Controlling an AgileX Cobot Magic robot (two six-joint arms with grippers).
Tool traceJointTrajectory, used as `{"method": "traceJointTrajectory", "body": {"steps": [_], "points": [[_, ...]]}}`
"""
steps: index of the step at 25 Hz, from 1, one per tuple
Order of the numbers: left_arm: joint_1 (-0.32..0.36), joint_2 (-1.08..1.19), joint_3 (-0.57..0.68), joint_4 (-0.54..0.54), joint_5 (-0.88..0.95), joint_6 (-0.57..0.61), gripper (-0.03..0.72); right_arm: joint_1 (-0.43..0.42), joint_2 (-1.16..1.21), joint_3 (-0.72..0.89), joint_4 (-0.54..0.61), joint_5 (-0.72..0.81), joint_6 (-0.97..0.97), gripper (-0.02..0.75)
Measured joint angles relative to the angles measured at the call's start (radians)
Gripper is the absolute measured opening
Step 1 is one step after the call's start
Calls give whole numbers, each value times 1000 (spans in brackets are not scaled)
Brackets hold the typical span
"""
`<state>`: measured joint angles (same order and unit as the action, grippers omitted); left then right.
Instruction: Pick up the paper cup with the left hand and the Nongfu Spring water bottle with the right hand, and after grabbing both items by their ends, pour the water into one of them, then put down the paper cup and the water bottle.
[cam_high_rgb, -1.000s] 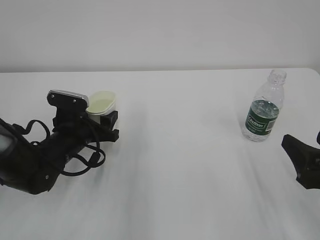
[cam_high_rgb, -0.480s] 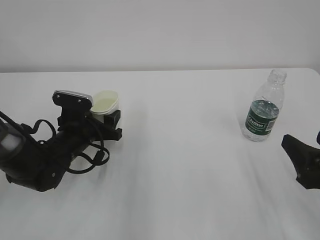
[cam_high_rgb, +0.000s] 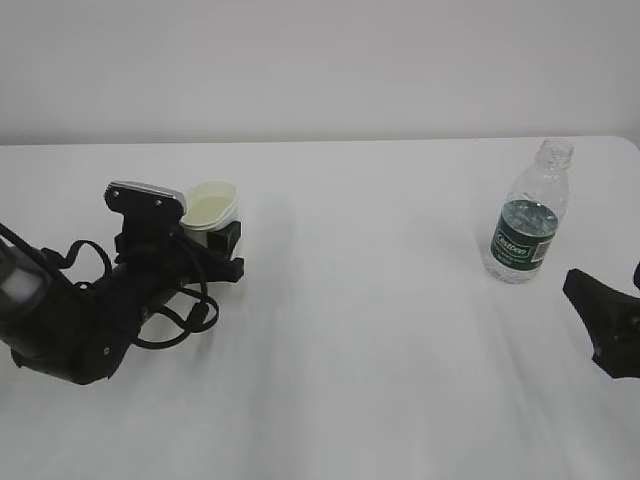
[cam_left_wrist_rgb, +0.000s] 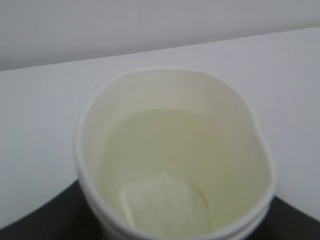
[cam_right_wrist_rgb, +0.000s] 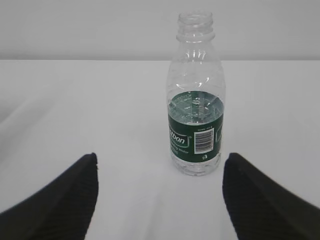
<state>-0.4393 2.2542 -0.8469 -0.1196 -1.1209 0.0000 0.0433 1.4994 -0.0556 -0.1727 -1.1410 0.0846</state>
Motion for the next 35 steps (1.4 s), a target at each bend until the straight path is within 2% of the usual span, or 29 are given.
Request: {"method": "traceJointTrajectory", "body": {"steps": [17,26,35], "points": [[0,0,36,0,-24,0,460,0,0,0,0,0,0,590],[0,0,36,5,-24,0,613,0,0,0,0,0,0,590],[0,0,36,9,-24,0,629,0,0,0,0,0,0,590]]}}
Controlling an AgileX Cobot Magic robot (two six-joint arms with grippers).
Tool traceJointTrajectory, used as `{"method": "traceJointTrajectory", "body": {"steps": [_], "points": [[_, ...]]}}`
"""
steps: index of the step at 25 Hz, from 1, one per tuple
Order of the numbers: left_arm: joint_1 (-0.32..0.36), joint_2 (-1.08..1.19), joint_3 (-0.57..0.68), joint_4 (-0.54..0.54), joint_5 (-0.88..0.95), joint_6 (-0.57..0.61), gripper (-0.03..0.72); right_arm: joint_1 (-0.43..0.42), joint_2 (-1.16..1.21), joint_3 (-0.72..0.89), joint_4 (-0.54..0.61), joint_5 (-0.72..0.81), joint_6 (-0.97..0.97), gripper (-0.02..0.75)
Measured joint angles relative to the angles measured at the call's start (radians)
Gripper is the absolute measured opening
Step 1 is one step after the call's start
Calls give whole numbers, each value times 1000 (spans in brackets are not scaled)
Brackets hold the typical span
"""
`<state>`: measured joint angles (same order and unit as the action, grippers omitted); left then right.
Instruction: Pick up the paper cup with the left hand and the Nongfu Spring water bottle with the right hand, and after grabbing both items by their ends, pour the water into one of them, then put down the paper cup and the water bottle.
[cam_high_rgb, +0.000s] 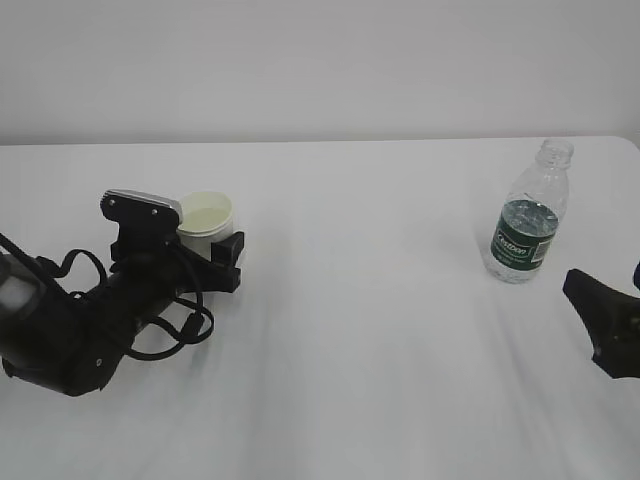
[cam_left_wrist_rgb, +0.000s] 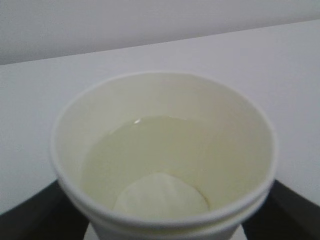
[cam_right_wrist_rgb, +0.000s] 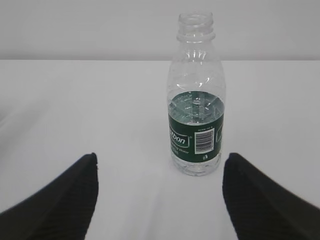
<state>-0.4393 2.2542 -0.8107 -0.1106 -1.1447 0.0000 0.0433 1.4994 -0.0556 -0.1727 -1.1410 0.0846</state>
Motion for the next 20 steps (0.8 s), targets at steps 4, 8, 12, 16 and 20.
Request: {"method": "traceJointTrajectory", "body": {"steps": [4,8,12,16,20], "points": [[0,0,0,12,0,0,629,0,0,0,0,0,0,590],[0,-9,21,14,0,-9,629,0,0,0,-2,0,0,590],[0,-50,58,2,0,-17,629,0,0,0,-6,0,0,590],[0,-64,89,3,0,-20,629,0,0,0,-12,0,0,590],[0,-64,120,10,0,-21,629,0,0,0,-42,0,0,590]]}}
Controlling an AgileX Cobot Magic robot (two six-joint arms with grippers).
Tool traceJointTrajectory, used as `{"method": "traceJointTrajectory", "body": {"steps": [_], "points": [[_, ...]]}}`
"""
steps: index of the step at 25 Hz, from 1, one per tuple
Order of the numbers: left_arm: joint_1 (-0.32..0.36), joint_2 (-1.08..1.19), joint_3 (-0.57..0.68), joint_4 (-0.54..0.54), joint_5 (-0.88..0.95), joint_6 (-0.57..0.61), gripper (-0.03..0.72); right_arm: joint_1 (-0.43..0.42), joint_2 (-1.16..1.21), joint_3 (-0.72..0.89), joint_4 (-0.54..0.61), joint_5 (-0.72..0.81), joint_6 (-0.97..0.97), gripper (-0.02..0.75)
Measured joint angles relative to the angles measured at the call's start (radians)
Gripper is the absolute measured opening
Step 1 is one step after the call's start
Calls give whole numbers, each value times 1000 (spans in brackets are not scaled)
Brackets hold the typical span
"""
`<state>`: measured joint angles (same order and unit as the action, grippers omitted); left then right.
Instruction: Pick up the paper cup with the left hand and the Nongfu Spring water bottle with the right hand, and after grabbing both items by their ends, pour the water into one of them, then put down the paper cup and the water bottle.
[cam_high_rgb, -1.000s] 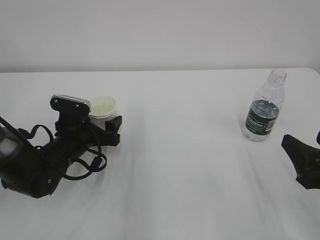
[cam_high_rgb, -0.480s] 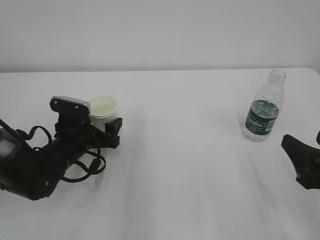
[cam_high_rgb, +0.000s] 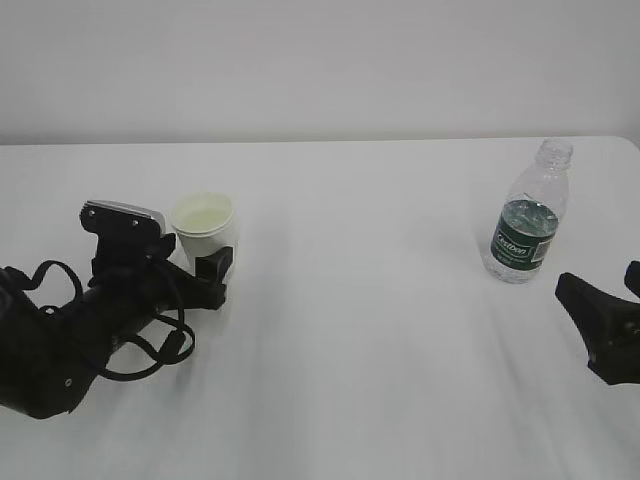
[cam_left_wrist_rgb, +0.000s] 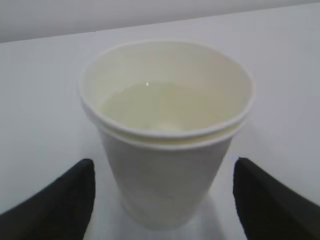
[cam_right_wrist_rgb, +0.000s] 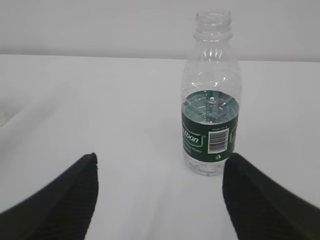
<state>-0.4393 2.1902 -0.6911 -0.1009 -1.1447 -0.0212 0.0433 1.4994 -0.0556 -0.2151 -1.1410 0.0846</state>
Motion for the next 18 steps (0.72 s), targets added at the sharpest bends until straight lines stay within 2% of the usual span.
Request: {"method": "traceJointTrajectory", "body": {"steps": [8,18], "points": [[0,-57,58,18,0,-60,629,0,0,0,-27,0,0,590],[0,-210,170,20,0,-67,628,0,-62,0,-78,0,0,590]]}}
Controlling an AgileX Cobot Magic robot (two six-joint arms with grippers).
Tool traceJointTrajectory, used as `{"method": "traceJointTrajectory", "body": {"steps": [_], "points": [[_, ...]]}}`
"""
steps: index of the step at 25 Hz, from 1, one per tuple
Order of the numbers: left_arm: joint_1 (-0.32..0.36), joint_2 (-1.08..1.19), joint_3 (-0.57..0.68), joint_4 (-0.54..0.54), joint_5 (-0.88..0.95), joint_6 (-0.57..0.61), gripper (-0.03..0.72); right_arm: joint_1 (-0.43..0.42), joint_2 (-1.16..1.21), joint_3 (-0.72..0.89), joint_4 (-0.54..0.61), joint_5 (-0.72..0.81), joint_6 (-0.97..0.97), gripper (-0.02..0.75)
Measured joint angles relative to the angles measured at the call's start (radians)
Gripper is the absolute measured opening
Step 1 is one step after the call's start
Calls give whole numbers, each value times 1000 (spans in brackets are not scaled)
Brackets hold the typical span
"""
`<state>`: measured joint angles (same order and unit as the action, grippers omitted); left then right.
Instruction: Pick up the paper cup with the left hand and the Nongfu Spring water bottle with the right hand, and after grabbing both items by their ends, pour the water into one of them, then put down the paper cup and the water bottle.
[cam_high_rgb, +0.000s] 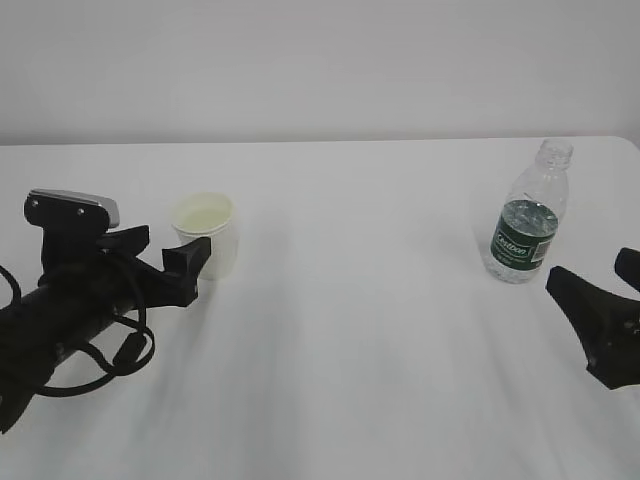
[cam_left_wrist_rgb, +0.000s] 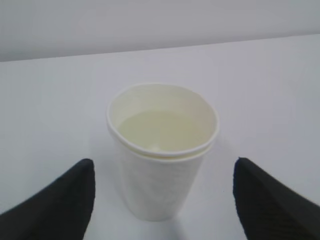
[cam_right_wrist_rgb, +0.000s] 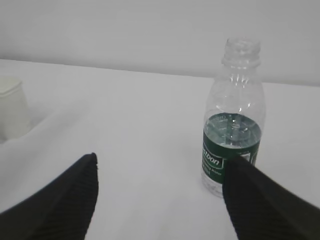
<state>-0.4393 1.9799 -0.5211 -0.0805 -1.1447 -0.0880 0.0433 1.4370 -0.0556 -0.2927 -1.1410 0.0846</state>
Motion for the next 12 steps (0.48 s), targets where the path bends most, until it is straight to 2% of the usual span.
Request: {"method": "traceJointTrajectory", "body": {"steps": [12], "points": [[0,-175,49,20,0,0,606,0,-109,-6,17,0,100,590]]}}
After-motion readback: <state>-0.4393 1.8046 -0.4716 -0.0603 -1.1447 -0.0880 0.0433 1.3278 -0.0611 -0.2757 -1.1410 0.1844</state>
